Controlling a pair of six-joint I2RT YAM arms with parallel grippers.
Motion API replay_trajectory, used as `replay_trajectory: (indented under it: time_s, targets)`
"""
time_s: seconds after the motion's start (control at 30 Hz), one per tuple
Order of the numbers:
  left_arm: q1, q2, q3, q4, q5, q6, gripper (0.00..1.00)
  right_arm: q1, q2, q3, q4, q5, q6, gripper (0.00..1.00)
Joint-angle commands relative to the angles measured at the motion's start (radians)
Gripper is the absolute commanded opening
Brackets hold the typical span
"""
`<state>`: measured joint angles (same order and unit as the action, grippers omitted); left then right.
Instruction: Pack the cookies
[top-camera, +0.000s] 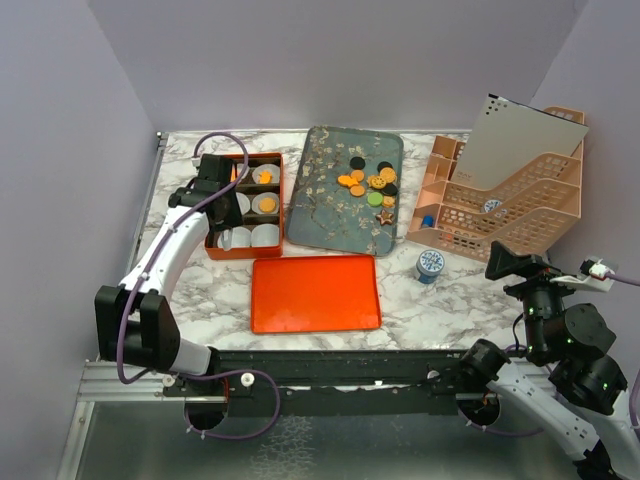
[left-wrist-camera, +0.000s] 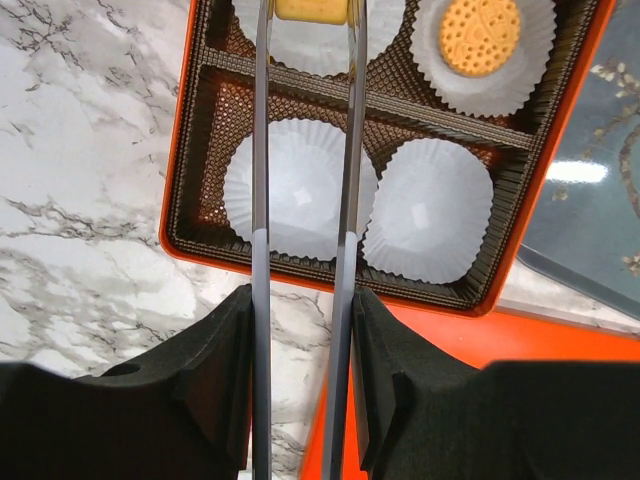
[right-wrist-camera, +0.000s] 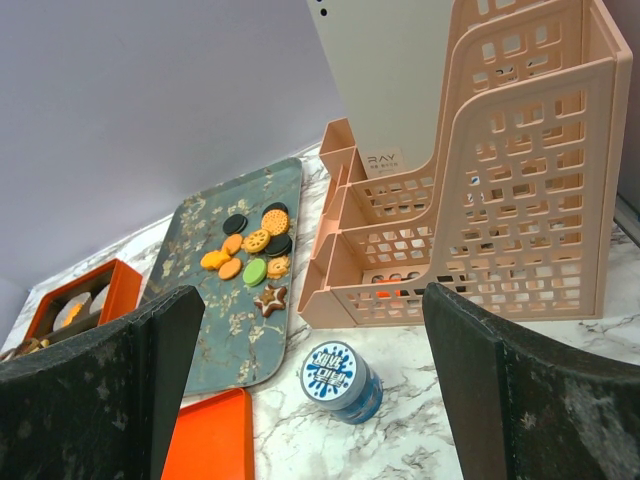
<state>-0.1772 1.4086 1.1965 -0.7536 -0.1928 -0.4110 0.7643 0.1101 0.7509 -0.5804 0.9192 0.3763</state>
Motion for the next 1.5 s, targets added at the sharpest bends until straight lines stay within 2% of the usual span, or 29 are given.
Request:
replay_trajectory:
  time_s: [0.0,0.33,0.73,1.3,1.47]
  targets:
    - [0.010,0.027,-0.011,0.063,-0.032,-0.014,0.00,0.001,-0.015,0.005,-0.025,-0.010,0.010,1.00]
    - [0.010,0.078,-0.008,0.084,-0.006,-0.003,0.00,0.001,-0.012,0.006,-0.025,-0.008,0.010,1.00]
    - [0.010,0.067,-0.048,0.084,-0.003,0.011,0.08,0.001,-0.007,0.005,-0.023,-0.003,0.007,1.00]
    - [0.010,0.000,-0.025,0.069,0.023,0.039,0.48,0.001,-0.006,0.006,-0.019,-0.007,0.004,1.00]
    - [0.010,-0.023,-0.018,0.059,0.027,0.050,0.53,0.001,-0.005,0.005,-0.014,-0.013,0.000,1.00]
